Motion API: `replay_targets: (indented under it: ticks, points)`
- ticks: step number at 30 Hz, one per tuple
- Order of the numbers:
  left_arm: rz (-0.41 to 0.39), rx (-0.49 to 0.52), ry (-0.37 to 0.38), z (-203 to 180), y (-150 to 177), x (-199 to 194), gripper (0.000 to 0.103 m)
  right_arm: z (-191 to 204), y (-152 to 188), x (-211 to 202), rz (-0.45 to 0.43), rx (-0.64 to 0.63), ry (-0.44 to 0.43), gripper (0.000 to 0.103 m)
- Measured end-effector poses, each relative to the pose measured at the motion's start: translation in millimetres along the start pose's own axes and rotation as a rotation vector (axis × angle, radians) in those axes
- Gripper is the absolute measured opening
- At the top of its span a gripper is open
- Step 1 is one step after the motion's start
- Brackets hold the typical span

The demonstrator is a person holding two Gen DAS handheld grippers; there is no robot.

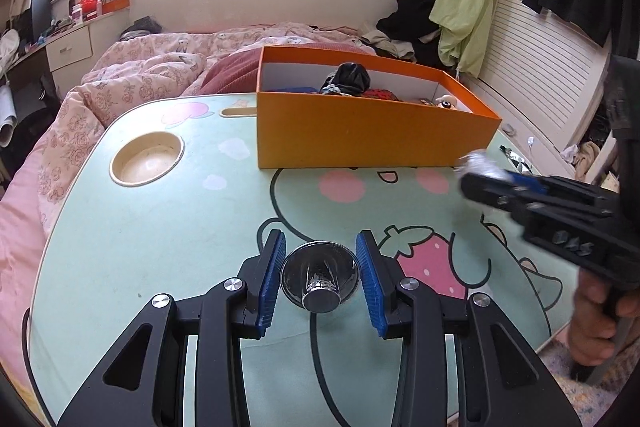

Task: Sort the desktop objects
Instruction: 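Grasp the clear plastic bag with the right gripper while the left gripper holds the cup, then lower the metal cup and plastic bag into the orange box and release both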

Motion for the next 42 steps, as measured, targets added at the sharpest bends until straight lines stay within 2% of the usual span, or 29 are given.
replay_targets:
  ticks: [4,8,11,14,18,21,24,26,27,28,31,38,40,42]
  points:
    - [-0.010,-0.003,0.046,-7,-14,-6,0.038,-8,-11,-10,-0.017,0.006,0.000,0.030]
    - [-0.037,0.005,0.100,-19,-46,-12,0.038,4,-43,-14,-0.050,-0.029,0.019,0.030]
    - [-0.055,0.031,0.092,-25,-77,-9,0.038,6,-75,-12,-0.079,-0.062,0.052,0.030]
    - [-0.051,0.007,0.111,-25,-111,1,0.038,1,-103,-10,-0.097,-0.095,0.088,0.030]
    - [-0.029,-0.006,0.073,-20,-145,22,0.038,-5,-132,3,-0.103,-0.108,0.117,0.030]
    - [-0.007,-0.003,0.039,-18,-158,40,0.038,-11,-146,15,-0.107,-0.103,0.130,0.030]
    - [0.037,-0.014,0.012,-17,-157,63,0.038,-20,-151,32,-0.092,-0.085,0.133,0.033]
    - [0.124,-0.016,-0.008,-17,-146,86,0.052,-35,-146,50,-0.029,-0.047,0.155,0.067]
    - [0.166,-0.020,-0.025,-14,-138,95,0.061,-44,-142,55,-0.013,-0.016,0.181,0.071]
    - [0.177,-0.035,-0.020,-13,-133,99,0.063,-49,-139,56,-0.012,0.003,0.190,0.071]
    - [0.124,-0.058,0.048,-14,-125,91,0.071,-53,-133,49,-0.035,0.014,0.181,0.074]
    - [0.018,-0.026,0.023,-15,-123,54,0.075,-44,-124,23,-0.072,-0.046,0.225,0.074]
    - [0.010,-0.040,0.033,-12,-120,42,0.082,-38,-117,10,-0.083,-0.039,0.216,0.075]
    - [0.021,-0.049,0.028,-9,-107,30,0.082,-30,-105,0,-0.082,-0.040,0.208,0.080]
Point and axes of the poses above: each gripper's, at about its wrist camera, not at the fingertips, and x roughly the way its jaws point, z to its left, y to its underside, the point moved 10 cm from there along x, roughly the way its jaws point, and after that the axes turned 14 degrees about -y, right-handed, at the moved point
